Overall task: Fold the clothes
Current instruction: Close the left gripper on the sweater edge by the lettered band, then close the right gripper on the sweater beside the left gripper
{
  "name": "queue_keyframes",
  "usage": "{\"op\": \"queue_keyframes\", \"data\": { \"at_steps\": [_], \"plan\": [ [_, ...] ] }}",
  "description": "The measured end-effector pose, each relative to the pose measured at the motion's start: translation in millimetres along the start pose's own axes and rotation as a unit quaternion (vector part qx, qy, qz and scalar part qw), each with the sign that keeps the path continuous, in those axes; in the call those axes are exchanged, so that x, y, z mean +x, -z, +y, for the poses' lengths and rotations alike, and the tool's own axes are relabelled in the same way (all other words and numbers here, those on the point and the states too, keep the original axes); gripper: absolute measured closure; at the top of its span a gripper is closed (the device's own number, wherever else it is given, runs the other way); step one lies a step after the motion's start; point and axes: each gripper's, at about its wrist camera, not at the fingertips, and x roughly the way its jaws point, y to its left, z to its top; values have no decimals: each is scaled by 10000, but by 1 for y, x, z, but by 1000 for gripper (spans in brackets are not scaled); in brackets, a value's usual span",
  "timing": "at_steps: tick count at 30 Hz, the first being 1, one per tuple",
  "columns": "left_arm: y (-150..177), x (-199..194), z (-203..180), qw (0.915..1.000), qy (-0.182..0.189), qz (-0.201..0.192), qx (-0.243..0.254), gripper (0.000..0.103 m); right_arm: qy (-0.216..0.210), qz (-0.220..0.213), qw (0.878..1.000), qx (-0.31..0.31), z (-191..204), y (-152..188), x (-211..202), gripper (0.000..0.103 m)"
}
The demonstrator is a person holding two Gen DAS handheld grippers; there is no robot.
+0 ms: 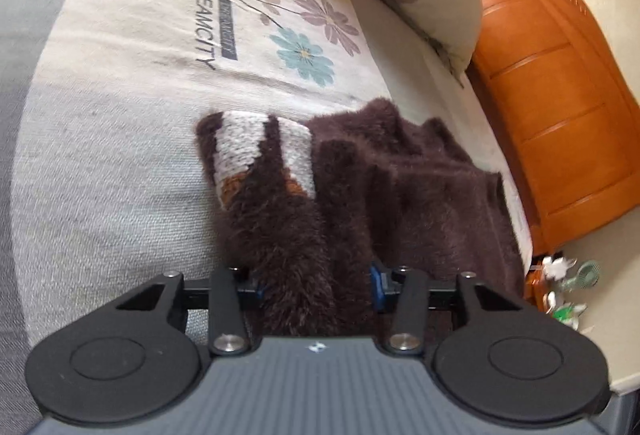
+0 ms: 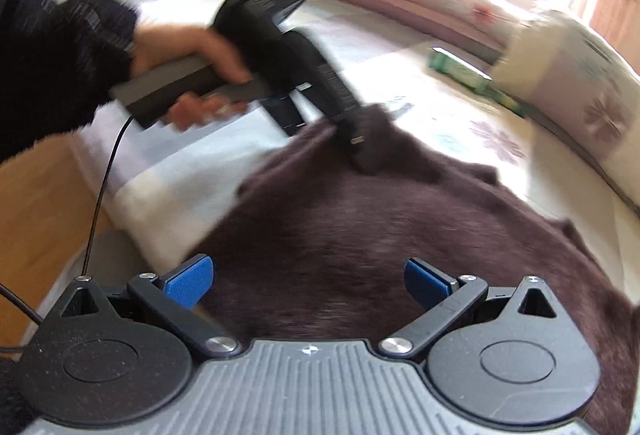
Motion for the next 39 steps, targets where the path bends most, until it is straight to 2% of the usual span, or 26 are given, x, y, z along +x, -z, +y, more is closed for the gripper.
{"op": "queue_keyframes", "data": {
  "at_steps": [3,5,11,15,21,24,27,31,35,37,39],
  "plan": [
    [6,-3,2,9998,11,-177,-29,57,187,167,9974,-676,27,6,12,0],
    [8,-4,2,9997,-4,-231,-20,57,433,231,9907,-1272,43,13,17,0],
    [5,-2,-2,9998,-91,-197,-4,57,1293,259,9564,-2606,73,24,35,0],
    [7,-3,0,9997,-55,-242,-46,57,1591,257,9346,-3170,84,26,45,0],
    [7,-3,1,9995,-24,-286,-113,57,1957,-14,9156,-3513,96,24,52,0],
    [8,-3,2,9994,0,-303,-144,57,2201,-71,9092,-3535,89,35,51,0],
    [7,-3,6,9992,83,-303,-263,58,2342,-52,9079,-3477,83,39,51,0],
    [7,-3,13,9982,213,-332,-457,59,2512,-84,8993,-3578,91,30,64,0],
    [9,-2,13,9977,225,-384,-507,59,2615,-105,9052,-3349,93,31,64,2],
    [9,-2,12,9977,208,-398,-514,59,2628,-115,9093,-3225,94,34,62,11],
    [9,-2,11,9977,170,-412,-511,59,2701,-103,9039,-3315,101,37,63,15]
  ]
}}
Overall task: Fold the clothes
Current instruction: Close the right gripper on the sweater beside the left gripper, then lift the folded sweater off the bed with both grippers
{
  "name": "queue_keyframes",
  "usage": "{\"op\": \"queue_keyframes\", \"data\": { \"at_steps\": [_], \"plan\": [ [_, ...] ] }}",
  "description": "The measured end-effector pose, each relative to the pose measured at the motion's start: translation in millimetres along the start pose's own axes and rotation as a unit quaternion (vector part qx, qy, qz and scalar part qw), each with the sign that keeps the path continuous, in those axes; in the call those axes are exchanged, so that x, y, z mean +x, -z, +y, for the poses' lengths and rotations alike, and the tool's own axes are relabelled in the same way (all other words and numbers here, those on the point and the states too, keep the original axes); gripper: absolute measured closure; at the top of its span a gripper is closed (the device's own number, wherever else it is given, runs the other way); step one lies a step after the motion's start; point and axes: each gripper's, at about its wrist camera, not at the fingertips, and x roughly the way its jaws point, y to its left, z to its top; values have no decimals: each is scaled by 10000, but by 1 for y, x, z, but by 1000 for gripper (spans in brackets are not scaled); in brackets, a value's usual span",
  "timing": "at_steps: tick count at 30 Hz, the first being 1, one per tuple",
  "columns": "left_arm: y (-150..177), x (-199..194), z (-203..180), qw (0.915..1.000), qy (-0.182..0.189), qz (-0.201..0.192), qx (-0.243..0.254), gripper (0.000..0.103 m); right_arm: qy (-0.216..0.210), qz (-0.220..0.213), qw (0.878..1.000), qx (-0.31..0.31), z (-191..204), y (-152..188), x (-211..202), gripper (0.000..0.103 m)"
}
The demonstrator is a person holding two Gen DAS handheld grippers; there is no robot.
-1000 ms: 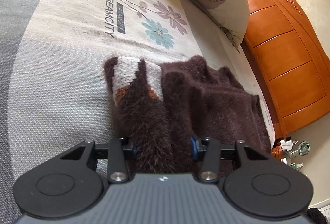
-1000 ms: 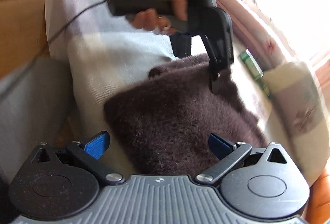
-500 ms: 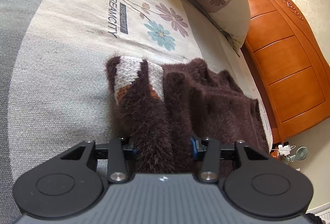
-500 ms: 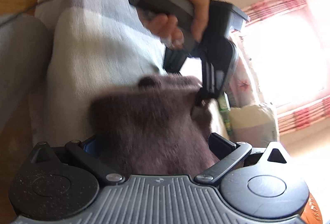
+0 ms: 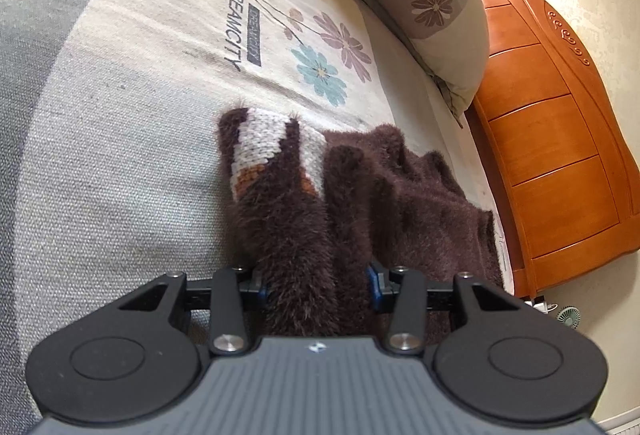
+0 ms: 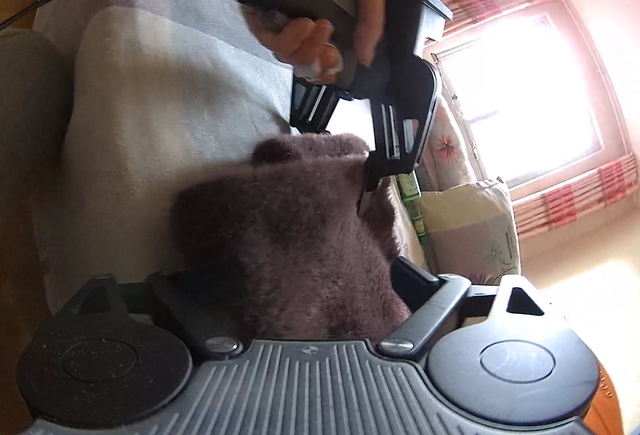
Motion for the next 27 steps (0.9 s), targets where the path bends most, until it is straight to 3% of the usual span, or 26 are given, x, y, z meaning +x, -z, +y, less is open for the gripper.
{"op": "queue_keyframes", "data": {
  "at_steps": [6,9,12,14,15,16,17,18,21,23,27],
  "plan": [
    [1,0,-2,9999,-58,-55,-107,59,217,-56,9984,-522,12,-6,-1,13],
    [3,0,-3,9998,-84,-103,-119,59,289,74,9984,-482,15,0,-7,18],
    [3,-1,-1,9998,-41,-113,-171,59,244,86,9980,-580,20,-1,-8,30],
    [4,-1,-1,9997,-44,-130,-211,59,97,126,9985,-532,18,-3,-8,30],
    [4,-1,-2,9996,-67,-146,-224,59,-29,159,9988,-457,15,-5,-7,37],
    [5,-1,-3,9995,-91,-163,-236,59,-154,192,9990,-384,13,-6,-6,54],
    [5,-1,-4,9994,-112,-180,-262,60,-256,195,9989,-354,15,-5,-8,65],
    [6,-1,-5,9994,-132,-188,-243,62,-350,197,9987,-329,18,-4,-10,69],
    [6,-2,-9,9994,-225,-172,-212,63,-344,146,9990,-264,19,-2,-11,72],
    [5,-2,-15,9991,-362,-144,-181,65,-419,155,9990,-68,11,-3,-12,80],
    [1,-3,-33,9973,-726,-73,25,66,-440,86,9987,228,0,-1,-17,82]
  ]
}}
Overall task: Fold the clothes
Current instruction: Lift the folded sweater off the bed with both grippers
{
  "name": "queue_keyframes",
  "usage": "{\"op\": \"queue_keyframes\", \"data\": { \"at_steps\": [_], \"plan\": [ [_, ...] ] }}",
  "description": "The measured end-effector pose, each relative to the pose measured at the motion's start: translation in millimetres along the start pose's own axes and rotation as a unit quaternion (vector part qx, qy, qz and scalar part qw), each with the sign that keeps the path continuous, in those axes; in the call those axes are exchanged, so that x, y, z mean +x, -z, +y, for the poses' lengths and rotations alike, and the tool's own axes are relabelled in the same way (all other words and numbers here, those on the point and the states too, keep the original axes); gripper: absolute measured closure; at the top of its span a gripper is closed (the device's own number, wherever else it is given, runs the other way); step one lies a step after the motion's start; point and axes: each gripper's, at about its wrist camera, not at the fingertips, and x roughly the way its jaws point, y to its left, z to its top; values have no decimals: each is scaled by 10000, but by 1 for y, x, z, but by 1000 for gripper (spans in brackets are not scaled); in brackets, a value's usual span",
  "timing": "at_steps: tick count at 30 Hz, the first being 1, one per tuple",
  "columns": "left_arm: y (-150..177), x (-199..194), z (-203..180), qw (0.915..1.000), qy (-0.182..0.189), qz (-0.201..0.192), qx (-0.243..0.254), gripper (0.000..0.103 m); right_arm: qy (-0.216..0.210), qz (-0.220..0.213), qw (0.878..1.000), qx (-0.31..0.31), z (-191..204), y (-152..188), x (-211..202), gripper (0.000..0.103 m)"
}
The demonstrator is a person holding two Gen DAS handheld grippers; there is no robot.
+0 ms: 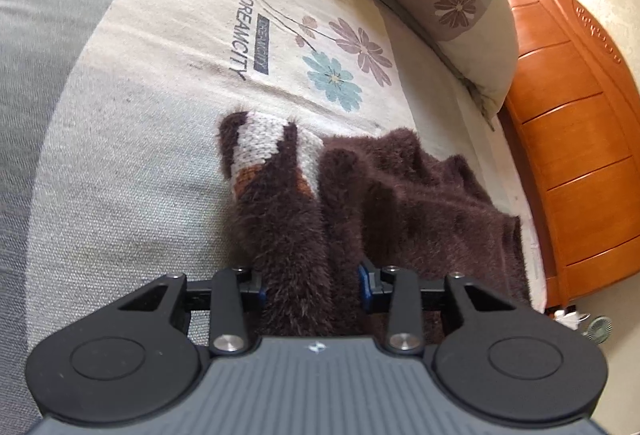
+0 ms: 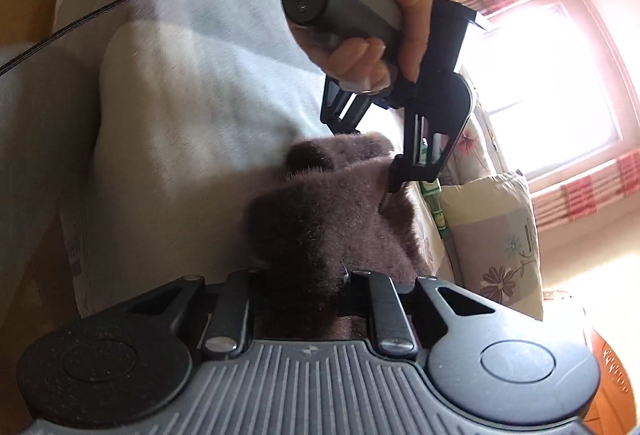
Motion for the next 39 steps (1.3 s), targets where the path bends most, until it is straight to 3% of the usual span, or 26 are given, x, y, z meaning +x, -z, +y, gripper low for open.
{"op": "queue_keyframes", "data": {
  "at_steps": [15,24,39],
  "plan": [
    [-10,-20,-58,9936,-958,8,602,68,136,-360,9959,818,-22,14,-42,83],
    [-13,-29,-97,9879,-1265,-75,897,68,227,-555,9904,1247,-34,24,-64,84],
    [-17,-27,-180,9753,-1597,-217,1510,69,353,-742,9749,2071,-91,52,-66,84]
  ]
}}
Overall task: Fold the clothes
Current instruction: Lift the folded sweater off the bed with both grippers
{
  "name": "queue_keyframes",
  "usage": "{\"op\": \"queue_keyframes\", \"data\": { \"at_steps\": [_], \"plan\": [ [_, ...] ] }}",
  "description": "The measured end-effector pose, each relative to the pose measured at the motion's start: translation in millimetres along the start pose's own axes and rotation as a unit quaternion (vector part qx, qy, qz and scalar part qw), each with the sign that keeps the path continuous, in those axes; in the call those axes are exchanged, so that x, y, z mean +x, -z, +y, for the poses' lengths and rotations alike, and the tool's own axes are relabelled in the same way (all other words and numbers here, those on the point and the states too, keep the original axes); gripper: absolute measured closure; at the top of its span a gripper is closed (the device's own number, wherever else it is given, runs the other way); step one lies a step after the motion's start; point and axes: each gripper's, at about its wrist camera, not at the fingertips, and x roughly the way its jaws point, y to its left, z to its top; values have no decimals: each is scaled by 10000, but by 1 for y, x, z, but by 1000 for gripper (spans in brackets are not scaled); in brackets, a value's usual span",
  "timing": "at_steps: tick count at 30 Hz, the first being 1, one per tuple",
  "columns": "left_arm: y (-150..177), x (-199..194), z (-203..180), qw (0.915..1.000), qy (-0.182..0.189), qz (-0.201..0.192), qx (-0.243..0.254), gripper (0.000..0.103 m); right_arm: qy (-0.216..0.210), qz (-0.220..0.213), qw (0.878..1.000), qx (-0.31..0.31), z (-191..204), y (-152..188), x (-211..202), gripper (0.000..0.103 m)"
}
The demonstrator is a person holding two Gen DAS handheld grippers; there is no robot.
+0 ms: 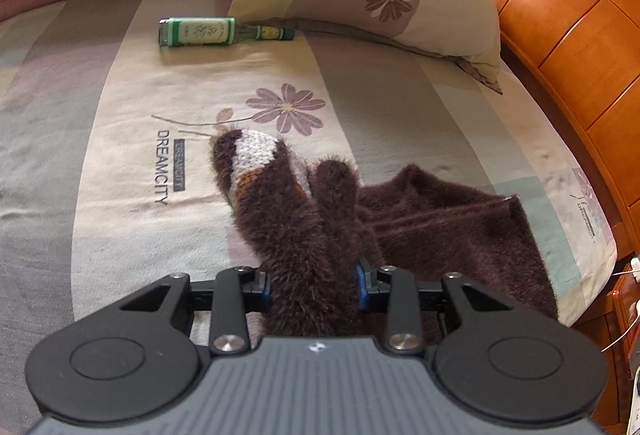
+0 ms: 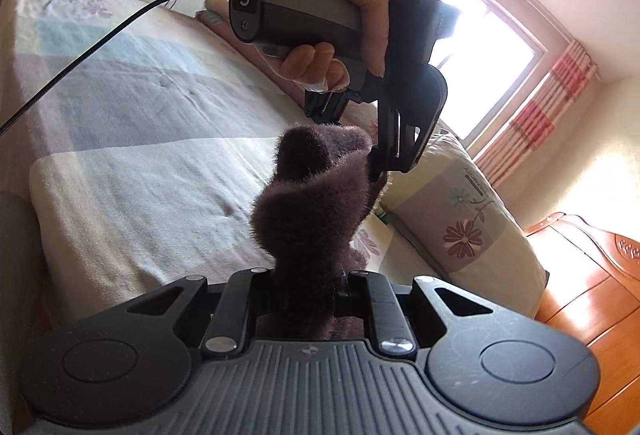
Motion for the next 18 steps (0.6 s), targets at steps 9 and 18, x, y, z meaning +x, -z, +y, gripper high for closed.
{"op": "queue_keyframes", "data": {
  "at_steps": [9,18],
  "plan": [
    [-15,-2,-64,9989,-54,-115,449,69,263,4,9984,500,-43,16,-7,84],
    [-27,19,-142,9965,107,-101,820,69,530,214,9928,1055,-89,53,-12,84]
  ]
}}
